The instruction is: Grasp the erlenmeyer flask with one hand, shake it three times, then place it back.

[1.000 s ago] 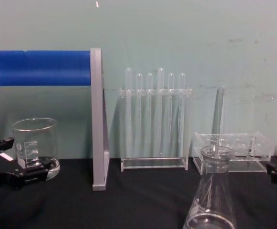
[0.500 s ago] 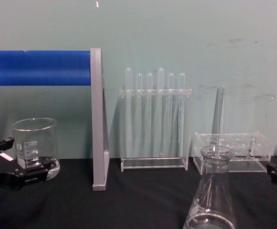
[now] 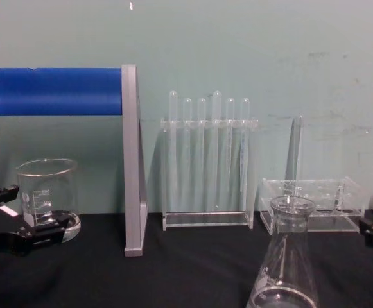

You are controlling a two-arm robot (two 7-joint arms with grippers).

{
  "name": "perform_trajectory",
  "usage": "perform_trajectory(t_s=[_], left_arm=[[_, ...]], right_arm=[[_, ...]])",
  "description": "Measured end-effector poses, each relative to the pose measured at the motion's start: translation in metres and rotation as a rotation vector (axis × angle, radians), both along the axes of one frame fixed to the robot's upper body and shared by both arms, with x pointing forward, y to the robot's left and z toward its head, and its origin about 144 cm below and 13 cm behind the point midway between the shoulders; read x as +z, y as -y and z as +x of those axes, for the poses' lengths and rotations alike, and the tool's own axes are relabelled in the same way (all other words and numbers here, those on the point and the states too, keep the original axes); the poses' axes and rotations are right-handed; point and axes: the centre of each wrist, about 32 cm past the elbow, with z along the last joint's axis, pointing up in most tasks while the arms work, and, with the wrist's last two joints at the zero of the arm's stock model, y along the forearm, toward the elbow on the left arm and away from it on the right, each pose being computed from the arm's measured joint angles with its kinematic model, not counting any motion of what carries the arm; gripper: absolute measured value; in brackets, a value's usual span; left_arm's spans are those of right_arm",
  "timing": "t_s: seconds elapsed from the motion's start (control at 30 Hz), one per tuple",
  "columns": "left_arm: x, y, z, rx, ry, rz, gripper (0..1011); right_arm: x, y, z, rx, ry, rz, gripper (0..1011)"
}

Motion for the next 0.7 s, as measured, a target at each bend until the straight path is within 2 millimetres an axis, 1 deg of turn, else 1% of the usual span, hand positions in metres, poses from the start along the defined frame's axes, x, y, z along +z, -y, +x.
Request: perform_trajectory(t_s=[0.7], left_arm=[[0.0000,0.0000,0.0000,0.000,0.000,0.000,1001]], right_arm=[[0.0000,0.0000,0.0000,0.000,0.000,0.000,1000]])
